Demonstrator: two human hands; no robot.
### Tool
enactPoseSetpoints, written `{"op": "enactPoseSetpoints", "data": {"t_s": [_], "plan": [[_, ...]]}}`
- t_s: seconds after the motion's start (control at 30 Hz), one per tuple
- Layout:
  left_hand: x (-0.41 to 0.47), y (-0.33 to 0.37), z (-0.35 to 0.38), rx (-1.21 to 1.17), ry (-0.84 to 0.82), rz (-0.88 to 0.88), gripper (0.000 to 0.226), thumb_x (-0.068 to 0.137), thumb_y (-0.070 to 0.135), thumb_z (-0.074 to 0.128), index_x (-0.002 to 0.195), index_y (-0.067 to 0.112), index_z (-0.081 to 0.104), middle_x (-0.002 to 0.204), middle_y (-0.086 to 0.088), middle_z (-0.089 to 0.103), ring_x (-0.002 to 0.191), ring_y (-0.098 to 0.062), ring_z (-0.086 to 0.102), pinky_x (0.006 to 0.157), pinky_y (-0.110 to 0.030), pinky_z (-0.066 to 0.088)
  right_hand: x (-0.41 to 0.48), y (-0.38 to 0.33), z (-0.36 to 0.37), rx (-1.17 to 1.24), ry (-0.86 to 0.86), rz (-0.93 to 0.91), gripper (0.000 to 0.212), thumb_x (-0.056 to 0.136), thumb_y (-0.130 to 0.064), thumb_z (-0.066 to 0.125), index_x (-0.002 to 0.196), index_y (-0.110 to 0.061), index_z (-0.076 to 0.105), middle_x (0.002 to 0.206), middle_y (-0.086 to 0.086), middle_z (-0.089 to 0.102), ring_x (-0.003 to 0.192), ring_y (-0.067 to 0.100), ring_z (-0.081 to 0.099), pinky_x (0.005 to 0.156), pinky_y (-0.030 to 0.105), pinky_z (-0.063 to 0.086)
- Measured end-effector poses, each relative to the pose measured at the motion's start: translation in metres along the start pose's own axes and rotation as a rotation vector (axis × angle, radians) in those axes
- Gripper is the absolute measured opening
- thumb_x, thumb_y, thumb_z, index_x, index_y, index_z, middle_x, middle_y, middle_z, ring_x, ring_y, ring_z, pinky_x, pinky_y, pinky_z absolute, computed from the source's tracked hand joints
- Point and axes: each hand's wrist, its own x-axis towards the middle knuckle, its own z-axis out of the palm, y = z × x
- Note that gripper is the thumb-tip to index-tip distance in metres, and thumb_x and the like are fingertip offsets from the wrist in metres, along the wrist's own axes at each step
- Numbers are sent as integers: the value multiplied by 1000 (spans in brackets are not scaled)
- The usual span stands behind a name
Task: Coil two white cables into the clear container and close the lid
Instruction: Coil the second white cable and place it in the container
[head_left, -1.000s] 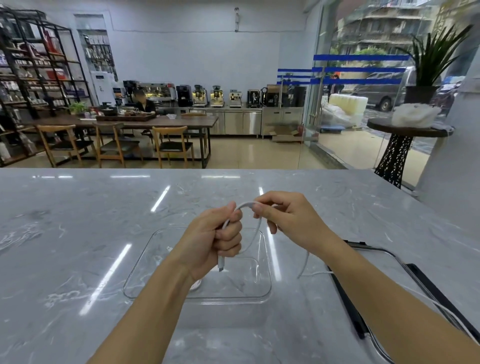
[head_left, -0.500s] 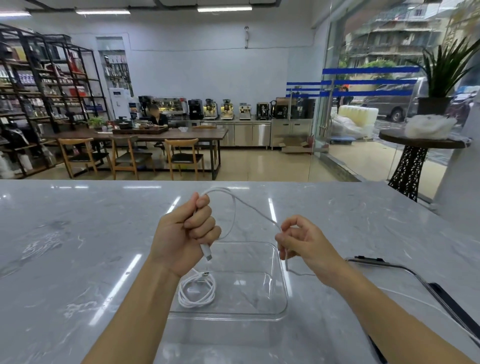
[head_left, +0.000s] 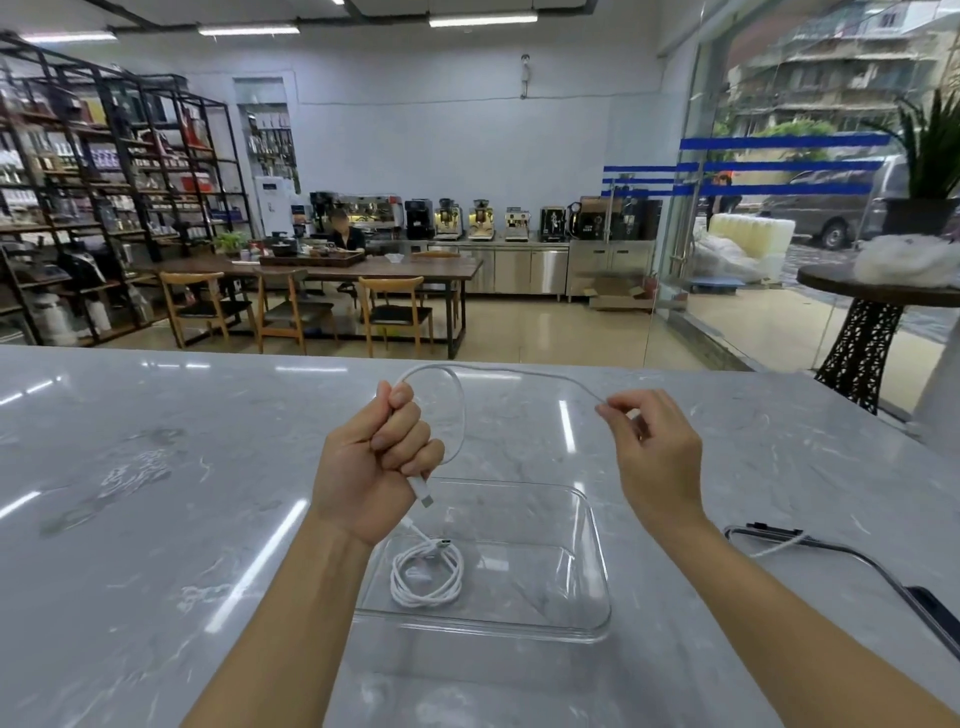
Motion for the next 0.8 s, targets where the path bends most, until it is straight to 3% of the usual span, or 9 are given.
{"op": "enactPoseSetpoints", "data": {"t_s": [0.07, 0.23, 0.37, 0.47, 0.53, 0.57, 0.67, 0.8], "plan": [[-1, 3, -1, 3, -10, 16, 35, 89, 29, 37, 62, 18, 57, 50, 6, 15, 41, -9, 10, 39, -16, 22, 0, 5, 4, -143, -71, -101, 6, 77, -4, 71, 74, -6, 66, 71, 4, 65, 53, 16, 55, 46, 29, 44], [-3, 18, -13, -74, 31, 90, 38, 93, 29, 34, 64, 19, 57, 51, 6, 16, 42, -9, 11, 40, -15, 23, -23, 19, 5, 79, -419, 61, 16, 74, 2, 71, 87, -7, 69, 72, -15, 56, 60, -4, 52, 58, 10, 37], [-6, 21, -22, -91, 77, 93, 40, 94, 29, 33, 63, 18, 56, 51, 6, 15, 42, -10, 10, 42, -15, 20, -20, 12, -4, 274, -204, 194, 25, 74, -4, 71, 86, -25, 66, 67, -13, 57, 53, 1, 45, 54, 7, 37], [-7, 14, -23, -88, 71, 61, 42, 95, 28, 31, 63, 17, 56, 48, 6, 17, 42, -9, 11, 41, -15, 22, -7, 2, -6, -74, -160, -202, 5, 76, -4, 69, 77, -9, 69, 64, -5, 62, 49, 7, 51, 44, 21, 43], [-7, 8, -22, -77, 62, 30, 38, 95, 27, 32, 65, 16, 54, 42, 7, 26, 41, -8, 12, 39, -15, 25, -3, -5, -5, -376, -240, -421, 9, 68, -1, 76, 67, -7, 69, 57, 5, 63, 37, 23, 51, 33, 22, 37], [-6, 6, -21, -55, 61, 15, 36, 95, 27, 32, 67, 16, 52, 41, 7, 32, 39, -7, 14, 39, -15, 27, -3, -8, -5, -457, -317, -483, 15, 62, 1, 80, 63, -8, 69, 55, 4, 62, 32, 22, 49, 33, 20, 33], [-3, -3, -21, 103, 110, -9, 29, 96, 26, 33, 74, 14, 47, 45, 8, 42, 36, -4, 34, 41, -16, 37, -9, -23, -5, -464, -580, -623, 22, 52, -4, 86, 61, -14, 68, 56, -2, 63, 31, 18, 49, 34, 16, 26], [-2, -19, -22, 285, 141, 3, 30, 98, 24, 32, 79, 11, 50, 53, -2, 62, 47, -15, 61, 54, -30, 56, -15, -51, -9, -195, -849, -571, 9, 67, -5, 74, 70, -12, 69, 66, -1, 67, 44, 20, 56, 40, 21, 38]]}}
